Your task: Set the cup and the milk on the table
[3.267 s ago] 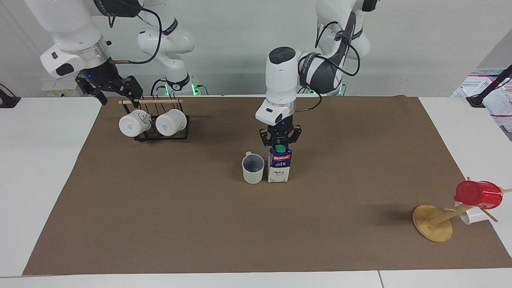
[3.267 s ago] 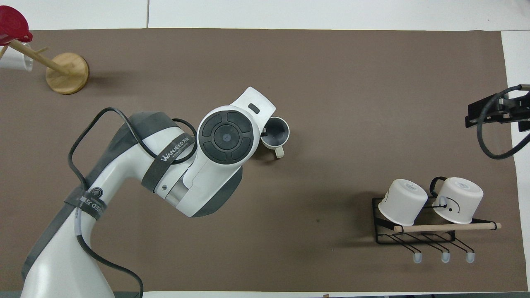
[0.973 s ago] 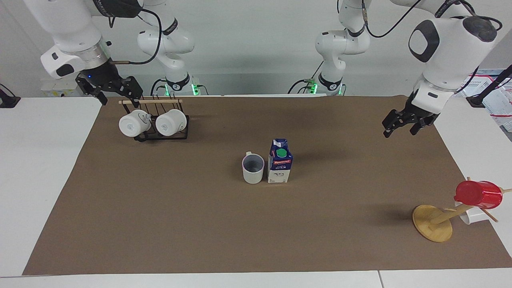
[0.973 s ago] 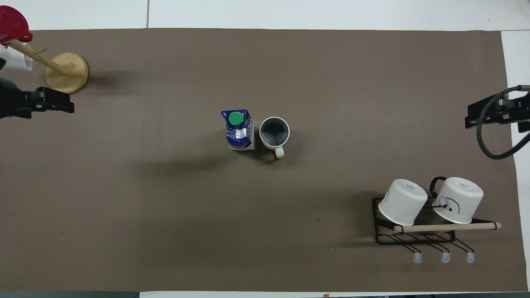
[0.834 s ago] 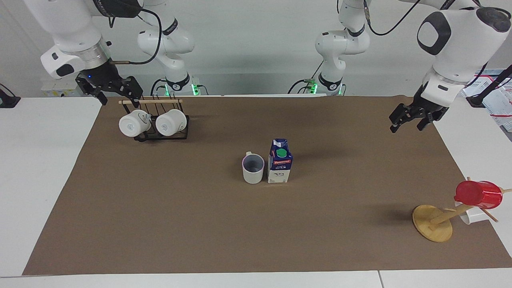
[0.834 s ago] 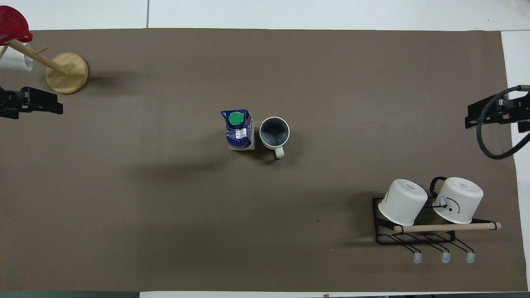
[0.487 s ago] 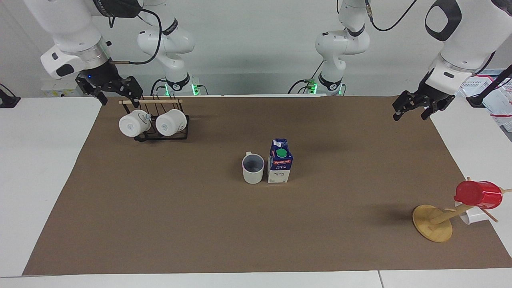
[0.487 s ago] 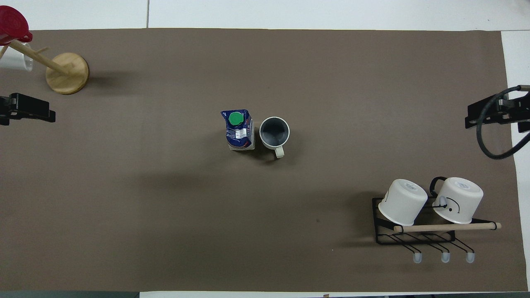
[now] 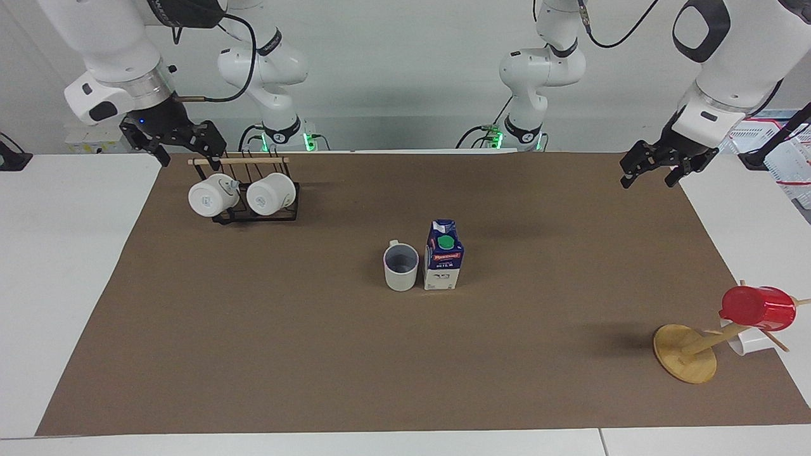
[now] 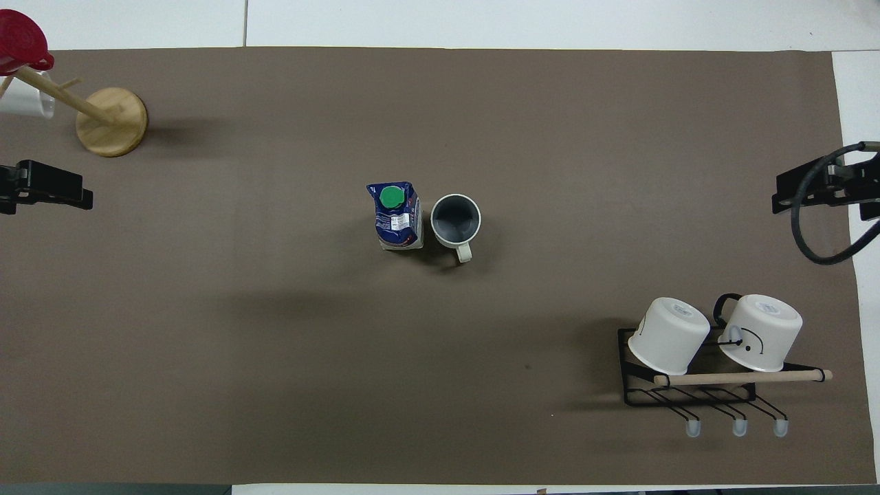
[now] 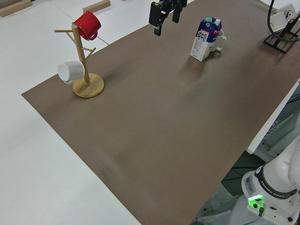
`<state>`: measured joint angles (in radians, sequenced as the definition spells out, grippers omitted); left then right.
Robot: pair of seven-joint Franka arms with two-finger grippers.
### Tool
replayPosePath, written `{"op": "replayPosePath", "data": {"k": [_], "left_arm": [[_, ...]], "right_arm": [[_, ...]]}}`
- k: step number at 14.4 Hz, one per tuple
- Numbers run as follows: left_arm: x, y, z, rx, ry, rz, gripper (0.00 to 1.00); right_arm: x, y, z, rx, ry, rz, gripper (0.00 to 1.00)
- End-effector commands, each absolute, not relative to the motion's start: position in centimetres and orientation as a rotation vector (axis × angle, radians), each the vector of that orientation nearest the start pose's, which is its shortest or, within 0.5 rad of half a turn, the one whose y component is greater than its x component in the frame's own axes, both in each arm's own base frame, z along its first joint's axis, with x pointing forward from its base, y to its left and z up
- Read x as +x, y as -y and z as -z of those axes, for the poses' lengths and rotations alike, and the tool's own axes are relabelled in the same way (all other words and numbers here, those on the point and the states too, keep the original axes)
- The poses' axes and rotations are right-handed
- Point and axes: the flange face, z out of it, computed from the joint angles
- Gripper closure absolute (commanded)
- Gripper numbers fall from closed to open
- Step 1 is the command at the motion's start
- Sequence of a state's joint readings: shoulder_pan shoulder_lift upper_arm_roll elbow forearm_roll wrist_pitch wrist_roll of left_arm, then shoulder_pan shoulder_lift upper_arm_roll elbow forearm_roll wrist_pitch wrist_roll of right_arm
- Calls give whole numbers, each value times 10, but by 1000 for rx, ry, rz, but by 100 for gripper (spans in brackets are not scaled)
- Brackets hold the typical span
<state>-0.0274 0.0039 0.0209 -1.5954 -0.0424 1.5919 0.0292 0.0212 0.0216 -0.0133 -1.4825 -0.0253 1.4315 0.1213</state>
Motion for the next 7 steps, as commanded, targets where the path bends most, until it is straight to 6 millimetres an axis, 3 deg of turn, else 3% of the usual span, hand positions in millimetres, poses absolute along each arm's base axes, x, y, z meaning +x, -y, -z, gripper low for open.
{"op": "replayPosePath", "data": {"k": [1, 7], "left_arm": [[545, 7, -615, -3189, -72, -33, 0], [548, 11, -618, -3185, -101, 6, 0]], "right_arm": [[542, 1, -642, -3156, -158, -129, 0], [543, 2, -642, -3156, -165, -125, 0]]}}
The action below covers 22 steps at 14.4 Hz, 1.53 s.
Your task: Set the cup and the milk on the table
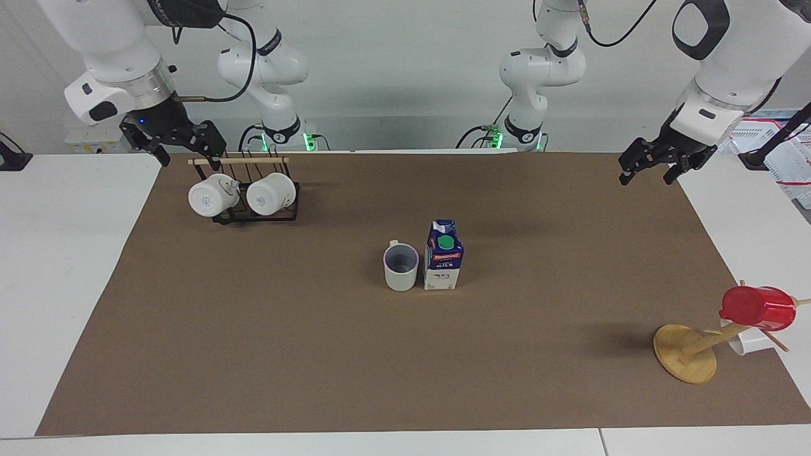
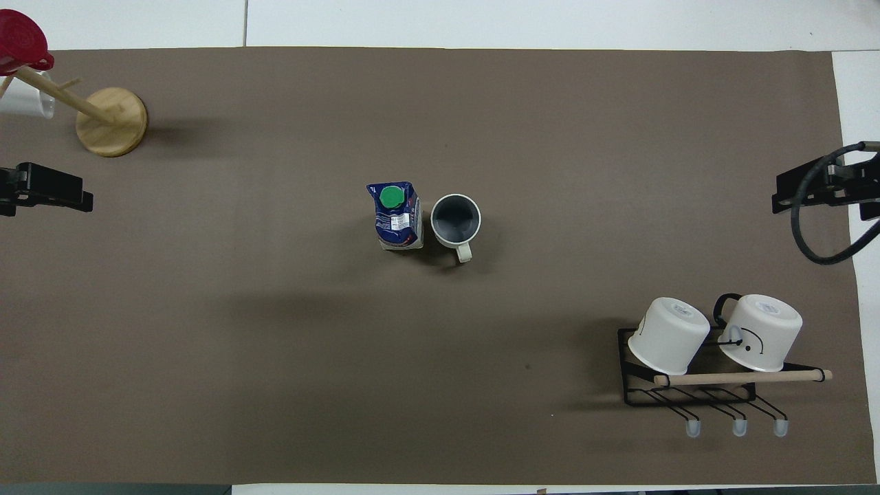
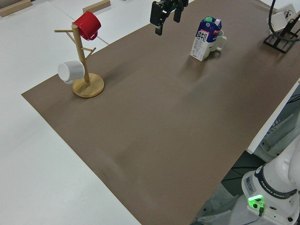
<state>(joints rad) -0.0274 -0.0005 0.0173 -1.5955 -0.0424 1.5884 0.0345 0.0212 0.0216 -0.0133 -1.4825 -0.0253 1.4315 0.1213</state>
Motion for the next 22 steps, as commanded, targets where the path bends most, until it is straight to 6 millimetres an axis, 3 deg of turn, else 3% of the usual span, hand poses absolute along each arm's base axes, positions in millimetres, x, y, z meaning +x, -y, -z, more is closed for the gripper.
{"op": "replayPosePath", "data": {"k": [1, 7, 22], "left_arm": [[547, 12, -617, -3185, -103, -1, 0], [547, 14, -617, -3185, -99, -9, 0], [547, 18, -617, -3185, -104, -9, 0]], "right_arm": [[544, 4, -643, -3154, -167, -113, 0], [551, 10, -635, -3152, -165, -38, 0], [548, 9, -636, -3154, -95, -46, 0]]}}
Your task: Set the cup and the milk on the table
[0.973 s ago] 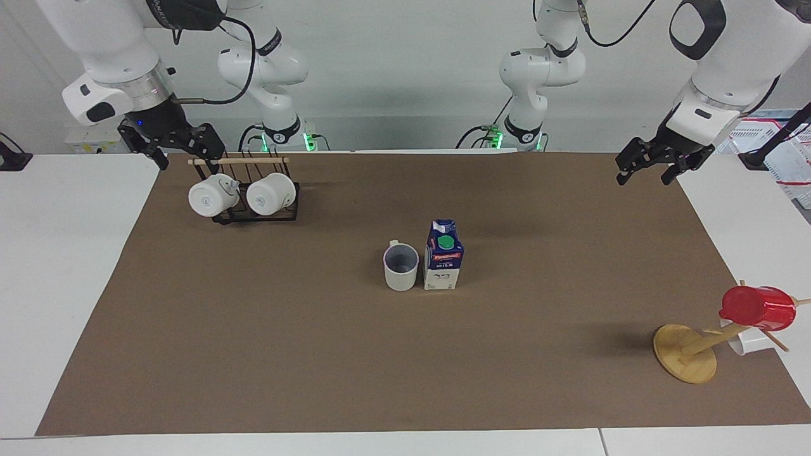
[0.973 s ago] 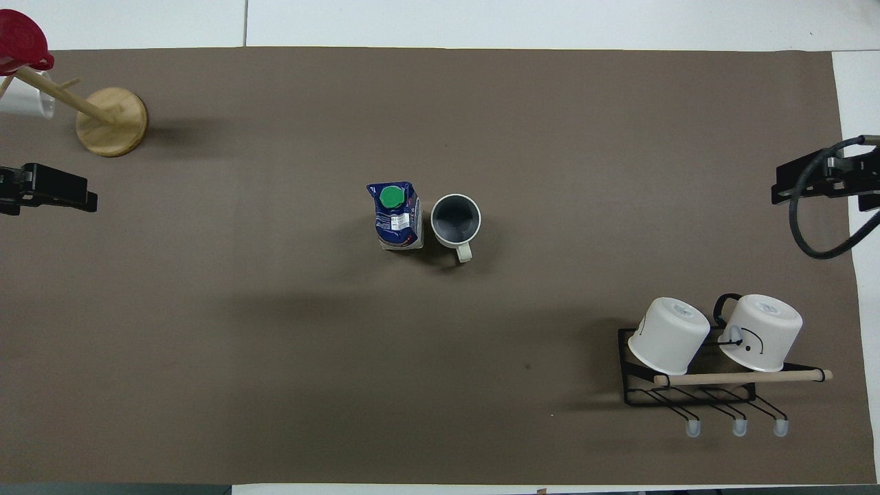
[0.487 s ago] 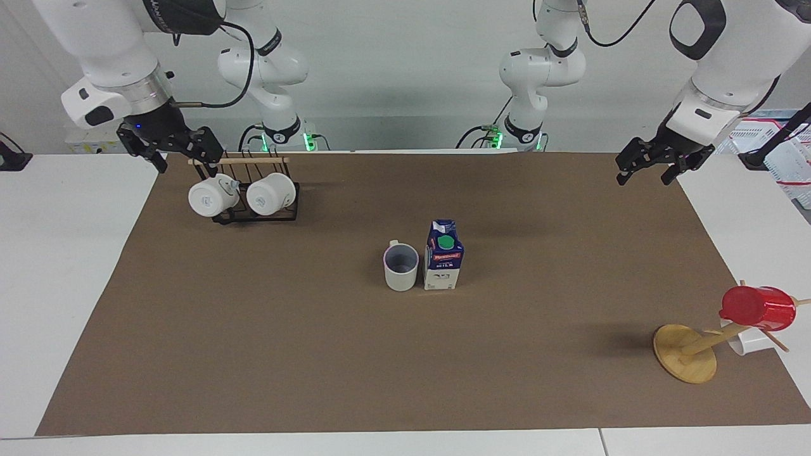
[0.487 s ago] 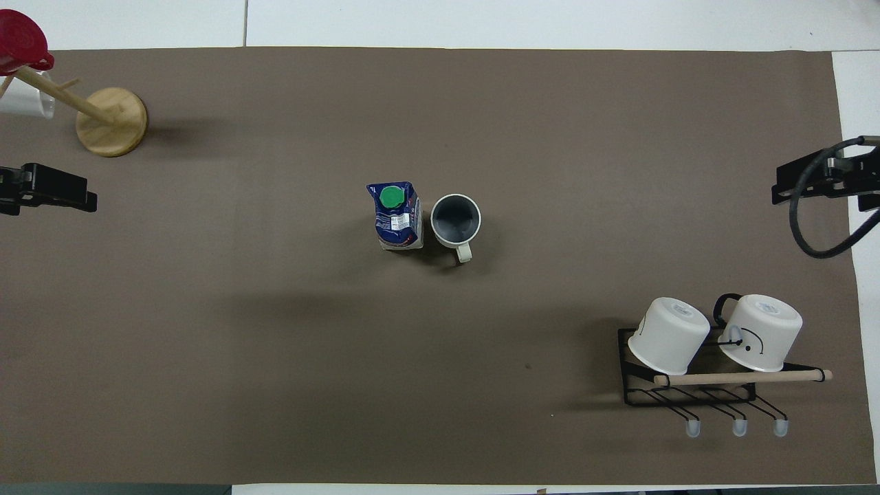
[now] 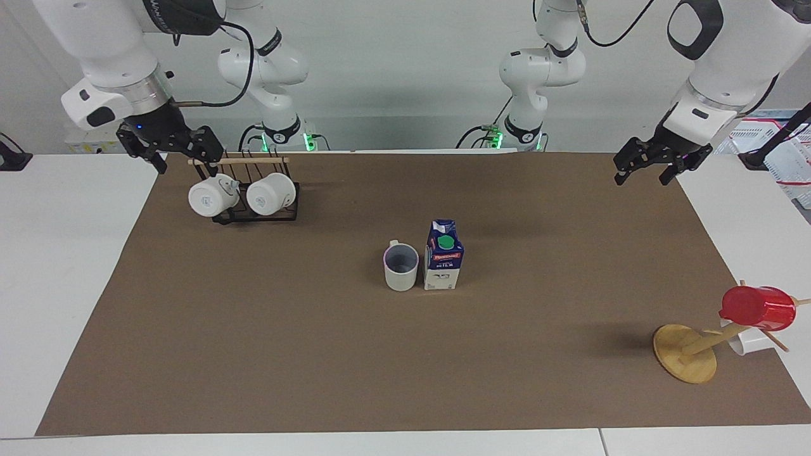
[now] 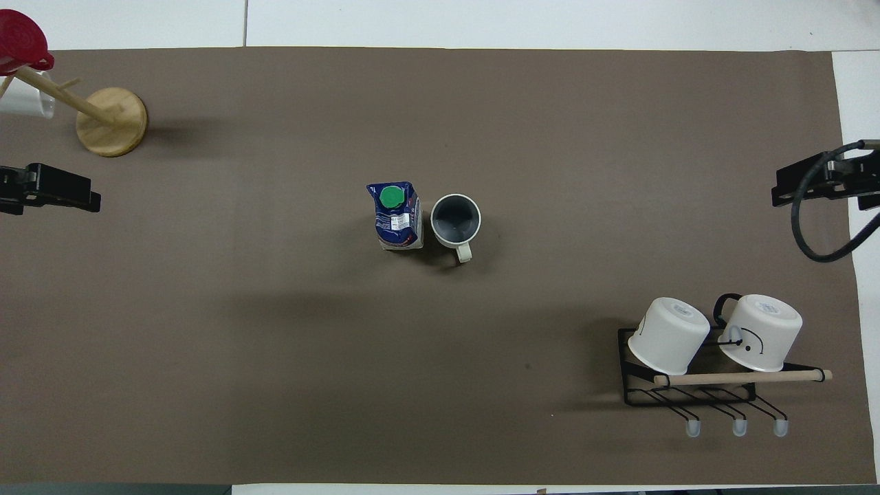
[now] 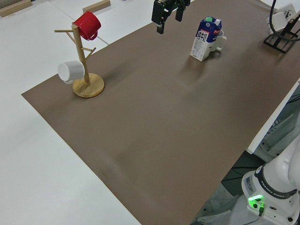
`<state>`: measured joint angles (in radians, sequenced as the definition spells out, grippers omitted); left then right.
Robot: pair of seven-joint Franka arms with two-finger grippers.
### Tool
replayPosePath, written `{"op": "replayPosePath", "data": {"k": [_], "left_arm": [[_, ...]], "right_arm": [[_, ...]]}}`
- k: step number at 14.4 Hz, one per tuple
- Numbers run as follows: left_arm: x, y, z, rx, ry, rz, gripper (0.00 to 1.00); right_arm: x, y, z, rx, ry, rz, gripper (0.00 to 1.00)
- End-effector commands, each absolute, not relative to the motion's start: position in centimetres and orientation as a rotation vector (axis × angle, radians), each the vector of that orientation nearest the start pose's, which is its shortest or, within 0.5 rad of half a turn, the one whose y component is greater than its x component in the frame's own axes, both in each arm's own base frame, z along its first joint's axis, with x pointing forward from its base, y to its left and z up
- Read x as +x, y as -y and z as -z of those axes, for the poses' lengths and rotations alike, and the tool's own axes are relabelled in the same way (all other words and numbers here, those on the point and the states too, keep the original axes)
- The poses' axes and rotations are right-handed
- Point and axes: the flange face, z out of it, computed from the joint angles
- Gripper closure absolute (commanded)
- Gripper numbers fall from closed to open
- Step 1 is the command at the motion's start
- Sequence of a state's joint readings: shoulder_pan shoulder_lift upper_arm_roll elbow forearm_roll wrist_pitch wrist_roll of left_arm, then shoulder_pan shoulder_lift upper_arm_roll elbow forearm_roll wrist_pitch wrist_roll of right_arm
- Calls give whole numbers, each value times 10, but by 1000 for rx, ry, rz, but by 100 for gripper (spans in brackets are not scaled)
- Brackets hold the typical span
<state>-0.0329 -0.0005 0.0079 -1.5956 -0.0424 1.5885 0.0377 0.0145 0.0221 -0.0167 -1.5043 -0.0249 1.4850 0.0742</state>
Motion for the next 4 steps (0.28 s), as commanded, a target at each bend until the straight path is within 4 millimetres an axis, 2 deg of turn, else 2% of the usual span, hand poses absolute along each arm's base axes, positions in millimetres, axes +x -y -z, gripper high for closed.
{"op": "replayPosePath", "data": {"k": [1, 4], "left_arm": [[546, 18, -618, -3185, -104, -7, 0], [546, 17, -618, -3185, -101, -7, 0]], "right_arm": [[548, 9, -635, -3154, -95, -48, 0], [548, 10, -635, -3154, -98, -53, 0]]}}
